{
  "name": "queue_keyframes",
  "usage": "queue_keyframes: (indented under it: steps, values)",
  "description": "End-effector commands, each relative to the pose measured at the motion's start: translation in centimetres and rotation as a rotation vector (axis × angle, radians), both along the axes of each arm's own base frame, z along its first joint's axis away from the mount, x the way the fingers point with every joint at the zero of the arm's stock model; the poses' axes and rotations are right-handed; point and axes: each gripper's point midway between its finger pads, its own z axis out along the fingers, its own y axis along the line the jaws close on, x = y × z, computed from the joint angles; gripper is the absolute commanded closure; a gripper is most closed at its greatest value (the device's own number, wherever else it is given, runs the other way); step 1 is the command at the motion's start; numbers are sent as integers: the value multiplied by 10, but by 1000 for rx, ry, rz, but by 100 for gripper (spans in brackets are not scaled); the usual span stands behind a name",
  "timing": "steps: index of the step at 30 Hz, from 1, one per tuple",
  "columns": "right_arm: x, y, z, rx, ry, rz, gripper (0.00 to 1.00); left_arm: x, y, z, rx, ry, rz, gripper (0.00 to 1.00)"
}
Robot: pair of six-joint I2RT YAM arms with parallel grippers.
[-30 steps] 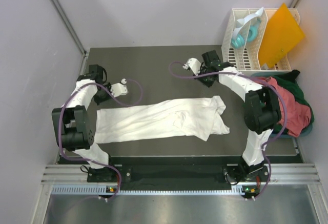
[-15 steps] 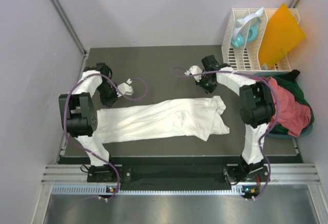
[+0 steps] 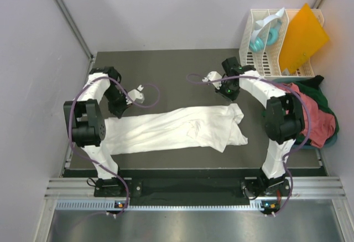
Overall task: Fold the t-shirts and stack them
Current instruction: Fold the other side of the tshirt into a rectangle
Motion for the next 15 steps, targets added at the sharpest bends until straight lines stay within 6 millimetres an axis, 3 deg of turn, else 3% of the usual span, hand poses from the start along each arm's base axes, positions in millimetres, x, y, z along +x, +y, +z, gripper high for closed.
queue_keyframes:
  steps: [1, 8, 15]
  values:
    - [-17, 11, 22, 72, 7, 47, 100, -20, -9, -15, -35, 89, -37, 100]
    - [-35, 7, -10, 55, 83, 53, 100, -24, -13, -24, -46, 148, -46, 100]
    - [-34, 5, -44, 29, 124, 39, 100, -26, -11, -39, -16, 185, -59, 100]
